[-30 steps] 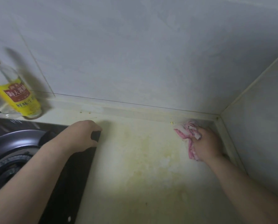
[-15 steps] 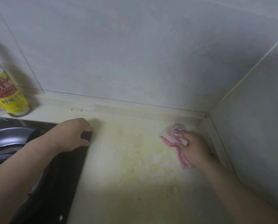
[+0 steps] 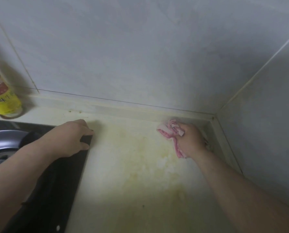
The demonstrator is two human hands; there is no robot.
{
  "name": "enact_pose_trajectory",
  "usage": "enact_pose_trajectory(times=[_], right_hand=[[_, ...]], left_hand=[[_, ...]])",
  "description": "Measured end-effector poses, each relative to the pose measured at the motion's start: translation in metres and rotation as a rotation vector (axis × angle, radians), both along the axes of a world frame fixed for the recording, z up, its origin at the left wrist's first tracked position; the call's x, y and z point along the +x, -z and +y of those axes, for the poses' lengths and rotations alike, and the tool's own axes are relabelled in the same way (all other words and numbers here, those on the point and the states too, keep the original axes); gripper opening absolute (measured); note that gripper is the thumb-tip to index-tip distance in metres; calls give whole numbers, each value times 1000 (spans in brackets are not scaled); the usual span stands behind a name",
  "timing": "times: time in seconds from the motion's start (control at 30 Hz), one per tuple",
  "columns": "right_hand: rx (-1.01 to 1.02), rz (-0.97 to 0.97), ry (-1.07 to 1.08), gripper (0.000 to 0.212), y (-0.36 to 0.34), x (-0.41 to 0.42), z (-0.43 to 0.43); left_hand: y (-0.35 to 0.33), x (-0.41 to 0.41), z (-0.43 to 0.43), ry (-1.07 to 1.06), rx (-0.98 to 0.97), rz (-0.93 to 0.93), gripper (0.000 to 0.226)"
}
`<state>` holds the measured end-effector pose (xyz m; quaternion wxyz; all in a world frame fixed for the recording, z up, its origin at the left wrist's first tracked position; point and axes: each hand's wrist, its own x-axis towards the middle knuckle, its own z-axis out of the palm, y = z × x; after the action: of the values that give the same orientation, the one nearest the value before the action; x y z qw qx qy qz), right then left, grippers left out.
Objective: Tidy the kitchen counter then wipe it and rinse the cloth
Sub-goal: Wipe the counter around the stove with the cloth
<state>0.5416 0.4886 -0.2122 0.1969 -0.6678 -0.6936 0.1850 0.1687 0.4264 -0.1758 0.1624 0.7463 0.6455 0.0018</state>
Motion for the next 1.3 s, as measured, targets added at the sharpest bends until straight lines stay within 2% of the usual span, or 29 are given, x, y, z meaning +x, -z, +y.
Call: enact_pose_trajectory(times=[0.1, 0.47, 0.67, 0.8, 0.9, 1.1, 1.3], right_hand=[[-4, -9, -23, 29, 3, 0, -8], [-24, 95, -156, 40, 2, -13, -95], [7, 4, -71, 34, 6, -24, -56], [30, -54, -136, 26, 2, -32, -8], [20, -86, -124, 35, 2, -31, 12], [-1, -59, -160, 31, -6, -30, 8], [11, -24, -191, 38, -6, -28, -30]], left_hand=[[-5, -1, -1, 7, 8, 7, 47], [-8, -4, -2, 10, 1, -18, 50], [-5, -3, -2, 18, 32, -22, 49], [-4, -1, -2, 21, 51, -29, 42], [-1, -2, -1, 21, 60, -22, 41], [-3, 1, -2, 17, 58, 13, 48], [-3, 0, -3, 7, 55, 17, 47]])
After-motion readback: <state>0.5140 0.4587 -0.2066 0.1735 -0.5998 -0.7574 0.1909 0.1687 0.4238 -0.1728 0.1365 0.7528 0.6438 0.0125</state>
